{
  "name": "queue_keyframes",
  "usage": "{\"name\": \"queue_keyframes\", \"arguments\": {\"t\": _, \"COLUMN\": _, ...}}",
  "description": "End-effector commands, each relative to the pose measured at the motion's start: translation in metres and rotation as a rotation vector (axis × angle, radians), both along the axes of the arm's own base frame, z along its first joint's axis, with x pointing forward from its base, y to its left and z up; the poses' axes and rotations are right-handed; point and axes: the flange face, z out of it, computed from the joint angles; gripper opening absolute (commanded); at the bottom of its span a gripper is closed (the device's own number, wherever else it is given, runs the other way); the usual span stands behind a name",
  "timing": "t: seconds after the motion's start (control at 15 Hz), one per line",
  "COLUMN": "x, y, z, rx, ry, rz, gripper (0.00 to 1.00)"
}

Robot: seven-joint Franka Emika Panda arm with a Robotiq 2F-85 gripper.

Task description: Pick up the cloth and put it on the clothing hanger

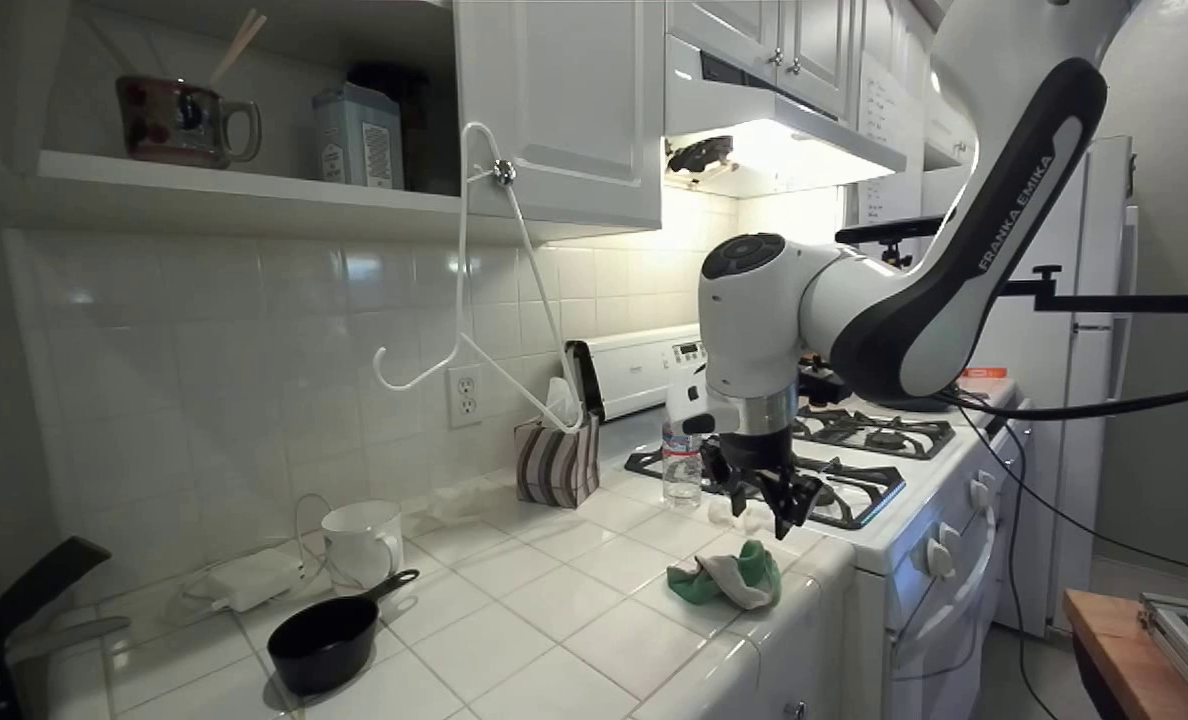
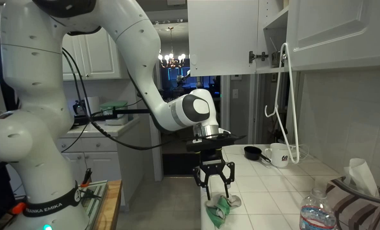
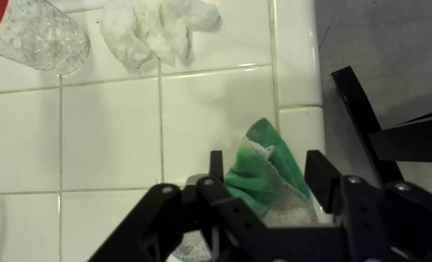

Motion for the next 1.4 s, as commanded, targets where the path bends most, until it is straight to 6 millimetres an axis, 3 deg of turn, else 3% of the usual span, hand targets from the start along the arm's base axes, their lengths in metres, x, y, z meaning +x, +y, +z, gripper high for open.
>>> {"name": "queue_keyframes", "arguments": {"t": 0.0, "x": 0.009, "y": 0.008, "z": -0.012, "rx": -0.027, "ry": 0.01, "rz": 0.022, "gripper": 0.46}}
{"name": "queue_keyframes", "arguments": {"t": 0.2, "x": 0.013, "y": 0.009, "z": -0.021, "rx": -0.023, "ry": 0.025, "rz": 0.025, "gripper": 0.44}}
{"name": "queue_keyframes", "arguments": {"t": 0.4, "x": 0.016, "y": 0.008, "z": -0.028, "rx": -0.022, "ry": 0.037, "rz": 0.022, "gripper": 0.53}}
{"name": "queue_keyframes", "arguments": {"t": 0.53, "x": 0.016, "y": 0.008, "z": -0.032, "rx": -0.024, "ry": 0.043, "rz": 0.023, "gripper": 0.53}}
{"name": "queue_keyframes", "arguments": {"t": 0.8, "x": 0.016, "y": 0.008, "z": -0.037, "rx": -0.025, "ry": 0.053, "rz": 0.023, "gripper": 0.51}}
{"name": "queue_keyframes", "arguments": {"t": 1.33, "x": 0.017, "y": 0.008, "z": -0.04, "rx": -0.024, "ry": 0.057, "rz": 0.022, "gripper": 0.38}}
